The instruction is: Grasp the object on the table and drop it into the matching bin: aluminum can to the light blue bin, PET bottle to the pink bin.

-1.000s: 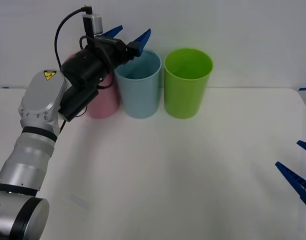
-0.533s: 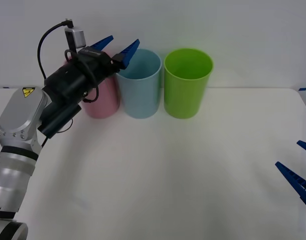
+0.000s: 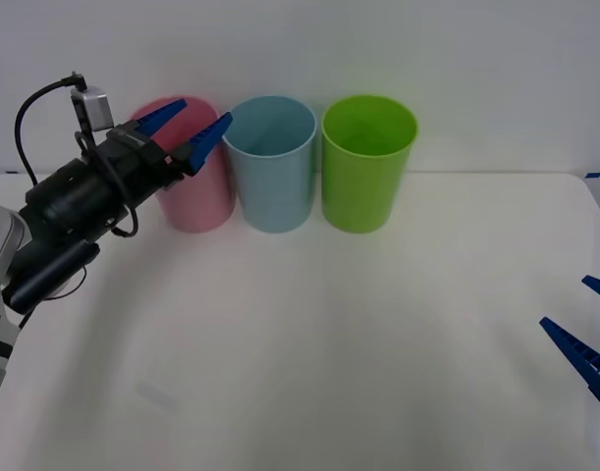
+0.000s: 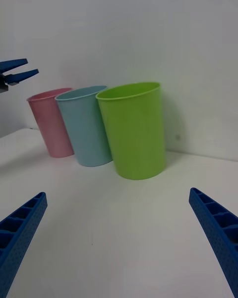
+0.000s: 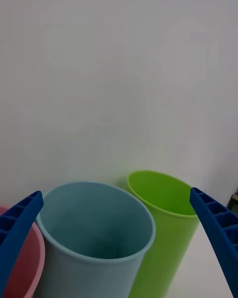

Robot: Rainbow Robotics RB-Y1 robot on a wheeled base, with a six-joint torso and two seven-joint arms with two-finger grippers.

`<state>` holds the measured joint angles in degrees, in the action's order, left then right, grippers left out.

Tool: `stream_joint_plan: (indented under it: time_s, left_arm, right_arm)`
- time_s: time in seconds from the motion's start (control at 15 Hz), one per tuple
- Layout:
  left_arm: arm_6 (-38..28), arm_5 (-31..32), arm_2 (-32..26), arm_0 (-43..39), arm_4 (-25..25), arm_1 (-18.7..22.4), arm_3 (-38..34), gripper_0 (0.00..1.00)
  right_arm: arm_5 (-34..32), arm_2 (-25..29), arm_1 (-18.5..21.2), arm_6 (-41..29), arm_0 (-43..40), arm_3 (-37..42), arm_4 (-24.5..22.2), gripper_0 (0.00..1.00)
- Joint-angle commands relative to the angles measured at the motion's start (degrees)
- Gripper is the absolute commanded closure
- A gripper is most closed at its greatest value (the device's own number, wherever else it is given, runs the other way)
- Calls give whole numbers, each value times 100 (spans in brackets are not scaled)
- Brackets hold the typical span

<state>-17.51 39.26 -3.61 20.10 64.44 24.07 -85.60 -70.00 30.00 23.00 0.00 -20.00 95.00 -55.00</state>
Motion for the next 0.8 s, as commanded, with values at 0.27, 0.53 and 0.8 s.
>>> stream_joint_plan:
  time_s: [0.27,0.53,0.8]
  left_arm:
    - [265,1321,-676,-560,-54,124,0,0]
    - [467,2288,-1151,-824,148,186,-9,0]
    - [573,2903,-1555,-1290,482,203,-448,0]
  right_arm:
    - [0,0,0,0,0,0,0,0]
    - [0,0,0,0,0,0,0,0]
    - [0,0,0,0,0,0,0,0]
